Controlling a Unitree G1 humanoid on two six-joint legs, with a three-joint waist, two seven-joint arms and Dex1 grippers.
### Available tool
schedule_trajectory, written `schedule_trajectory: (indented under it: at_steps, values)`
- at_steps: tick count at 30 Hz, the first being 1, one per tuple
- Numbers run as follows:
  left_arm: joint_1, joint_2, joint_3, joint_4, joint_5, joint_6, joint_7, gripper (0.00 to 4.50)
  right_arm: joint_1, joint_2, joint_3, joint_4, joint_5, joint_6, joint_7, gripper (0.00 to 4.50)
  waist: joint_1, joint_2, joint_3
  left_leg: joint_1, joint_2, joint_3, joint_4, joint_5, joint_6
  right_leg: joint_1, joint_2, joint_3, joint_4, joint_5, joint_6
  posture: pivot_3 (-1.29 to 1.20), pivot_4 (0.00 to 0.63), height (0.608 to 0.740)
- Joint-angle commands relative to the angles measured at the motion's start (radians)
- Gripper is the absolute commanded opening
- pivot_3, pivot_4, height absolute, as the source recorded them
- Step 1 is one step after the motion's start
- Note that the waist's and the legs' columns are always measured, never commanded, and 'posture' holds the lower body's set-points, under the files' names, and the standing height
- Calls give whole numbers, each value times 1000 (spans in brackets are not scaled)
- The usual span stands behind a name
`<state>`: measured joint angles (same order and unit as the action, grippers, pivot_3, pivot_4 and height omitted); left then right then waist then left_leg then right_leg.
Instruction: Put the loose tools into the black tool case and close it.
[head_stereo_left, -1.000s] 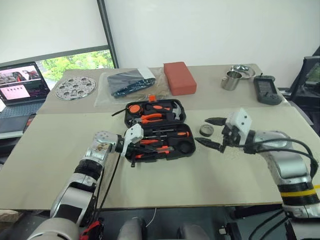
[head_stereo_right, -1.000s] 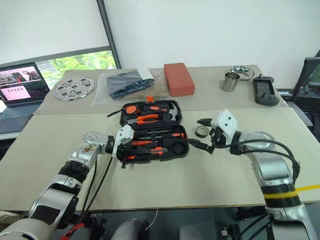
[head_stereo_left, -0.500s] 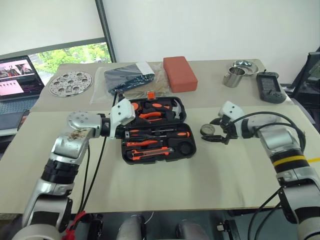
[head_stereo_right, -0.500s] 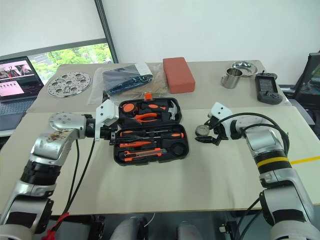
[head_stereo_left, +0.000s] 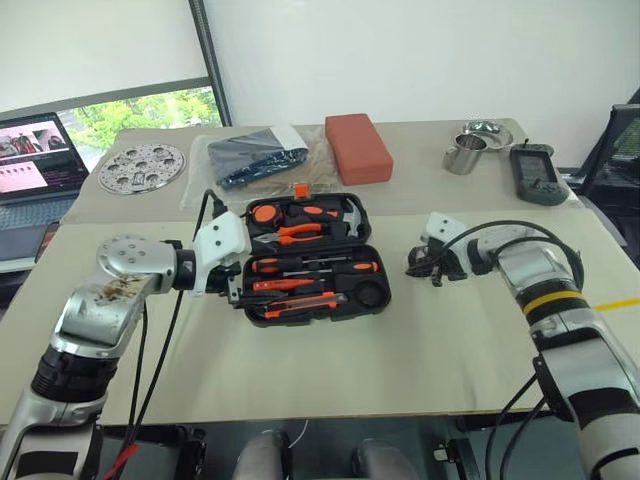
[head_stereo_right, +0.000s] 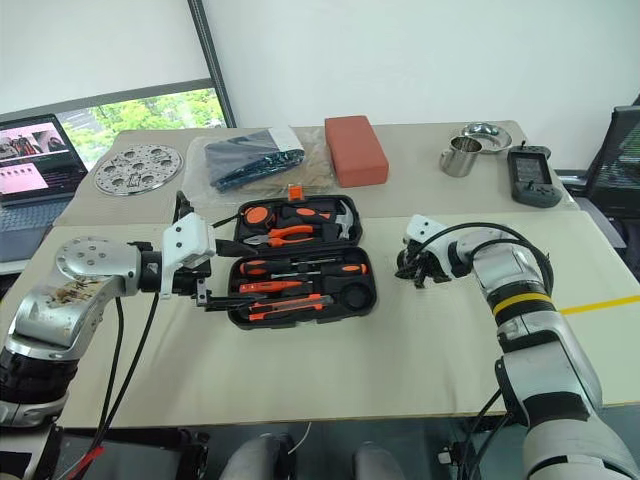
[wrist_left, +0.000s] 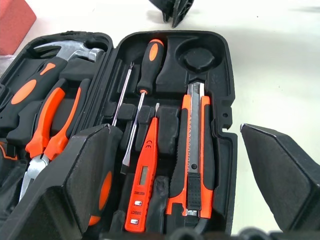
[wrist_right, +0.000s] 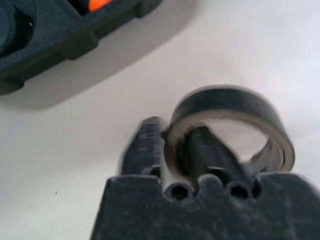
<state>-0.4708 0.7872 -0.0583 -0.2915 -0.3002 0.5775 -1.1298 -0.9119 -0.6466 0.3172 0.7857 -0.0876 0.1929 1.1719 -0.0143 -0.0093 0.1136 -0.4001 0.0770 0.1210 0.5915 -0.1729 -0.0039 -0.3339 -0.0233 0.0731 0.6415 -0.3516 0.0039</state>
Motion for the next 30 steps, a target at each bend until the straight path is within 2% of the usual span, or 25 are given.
schedule_trajectory:
  at_steps: [1, 4, 9, 14, 19, 30]
  values:
    - [-8, 14, 17, -53, -25, -4, 10, 4500, -36, -7, -17, -8, -14, -52, 10, 43, 0, 0, 0, 0, 0, 0, 0, 0, 0, 0, 0, 0, 0, 0, 0, 0, 150, 740]
    - [-18, 9, 19, -74, -62, 17, 5, 4500, -44, -31, -11, -87, -15, -65, 68, 43, 0, 1, 1, 0, 0, 0, 0, 0, 0, 0, 0, 0, 0, 0, 0, 0, 150, 740]
    - [-26, 20, 9, -105, -109, 42, -15, 4500, 0, -84, 38, -407, 19, -44, 272, 43, -1, 6, 4, 0, 0, 0, 0, 0, 0, 0, 1, 0, 1, 0, 0, 0, 150, 740]
    - [-54, 19, -9, -116, -124, 55, -13, 4500, 64, -106, 133, -649, -34, 2, 365, 43, 2, 5, 4, 1, 3, -1, 1, 0, -1, 0, 3, -1, 1, 0, 0, 0, 150, 740]
    - [-67, 26, -16, -124, -131, 71, -13, 4500, 62, -70, 203, -660, -109, -28, 328, 43, 1, 5, 4, 1, 2, 0, 1, 0, 0, 1, 2, 0, 1, 0, 0, 0, 150, 740]
    - [-73, 36, -20, -144, -151, 99, 20, 4500, 56, -25, 220, -707, -99, -14, 342, 43, 2, 5, 4, 1, 2, 0, 1, 0, 0, 1, 2, -1, 1, 0, 0, 0, 150, 740]
